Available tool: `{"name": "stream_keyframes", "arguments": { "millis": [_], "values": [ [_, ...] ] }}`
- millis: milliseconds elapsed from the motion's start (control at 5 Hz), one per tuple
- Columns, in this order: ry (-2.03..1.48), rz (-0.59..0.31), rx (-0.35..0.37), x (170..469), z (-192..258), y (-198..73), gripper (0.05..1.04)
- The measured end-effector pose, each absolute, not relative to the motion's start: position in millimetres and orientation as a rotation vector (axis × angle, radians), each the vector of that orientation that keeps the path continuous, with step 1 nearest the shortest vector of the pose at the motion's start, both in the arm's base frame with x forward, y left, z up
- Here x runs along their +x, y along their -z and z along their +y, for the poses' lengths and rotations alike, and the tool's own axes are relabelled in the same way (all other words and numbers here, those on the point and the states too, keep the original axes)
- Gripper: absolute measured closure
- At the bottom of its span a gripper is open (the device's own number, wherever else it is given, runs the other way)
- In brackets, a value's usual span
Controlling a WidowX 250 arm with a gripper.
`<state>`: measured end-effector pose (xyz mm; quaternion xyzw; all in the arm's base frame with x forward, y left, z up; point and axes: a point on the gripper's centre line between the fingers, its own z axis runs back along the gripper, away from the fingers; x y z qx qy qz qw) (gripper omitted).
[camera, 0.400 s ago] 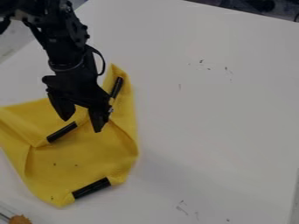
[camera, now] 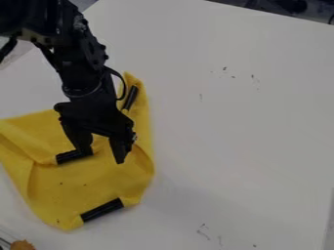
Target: Fold the cloth from bottom right to top left
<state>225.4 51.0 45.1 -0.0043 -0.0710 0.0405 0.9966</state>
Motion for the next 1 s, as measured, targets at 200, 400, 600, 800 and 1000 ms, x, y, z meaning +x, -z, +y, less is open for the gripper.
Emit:
{"name": "stream_keyframes", "arguments": {
  "millis": [200, 400, 600, 800, 1000],
  "values": [
    [-0.115, -0.139, -0.001, 213, 33, -45, 0.084],
    [-0.13, -0.119, -0.009, 201, 20, -36, 0.084],
    [-0.119, -0.112, -0.012, 193, 12, -25, 0.084],
    [-0.154, -0.117, -0.021, 181, 9, -14, 0.084],
    [-0.144, -0.124, -0.036, 178, 6, -11, 0.135]
  ]
}}
